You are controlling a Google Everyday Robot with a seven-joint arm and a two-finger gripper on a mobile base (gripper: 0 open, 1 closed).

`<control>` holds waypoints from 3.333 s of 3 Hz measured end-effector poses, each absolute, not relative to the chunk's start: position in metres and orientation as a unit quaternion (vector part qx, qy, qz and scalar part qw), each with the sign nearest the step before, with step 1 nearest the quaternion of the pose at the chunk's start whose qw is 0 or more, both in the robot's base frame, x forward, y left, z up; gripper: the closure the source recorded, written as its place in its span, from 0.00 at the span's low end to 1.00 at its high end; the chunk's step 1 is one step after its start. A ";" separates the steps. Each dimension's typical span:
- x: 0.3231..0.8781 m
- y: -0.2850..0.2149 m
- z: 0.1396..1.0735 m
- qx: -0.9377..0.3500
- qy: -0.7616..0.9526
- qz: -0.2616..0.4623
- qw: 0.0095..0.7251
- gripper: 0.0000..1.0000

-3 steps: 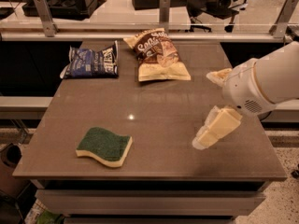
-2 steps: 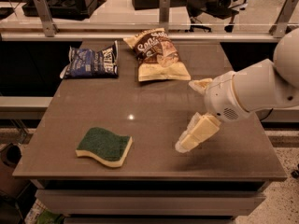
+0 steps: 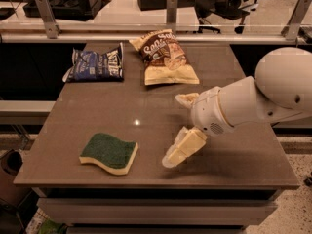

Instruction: Move sponge near brown chip bag

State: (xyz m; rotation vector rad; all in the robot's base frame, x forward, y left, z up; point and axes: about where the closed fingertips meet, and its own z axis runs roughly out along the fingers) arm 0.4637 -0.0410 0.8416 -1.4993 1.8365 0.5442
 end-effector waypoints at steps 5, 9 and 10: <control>0.429 0.029 0.818 -0.556 0.653 0.333 0.392 0.00; 0.404 0.072 0.813 -0.533 0.605 0.412 0.425 0.63; 0.404 0.072 0.813 -0.533 0.605 0.412 0.425 0.88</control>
Offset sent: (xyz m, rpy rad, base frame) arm -0.0392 0.0600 -0.0119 0.2410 0.0932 0.1313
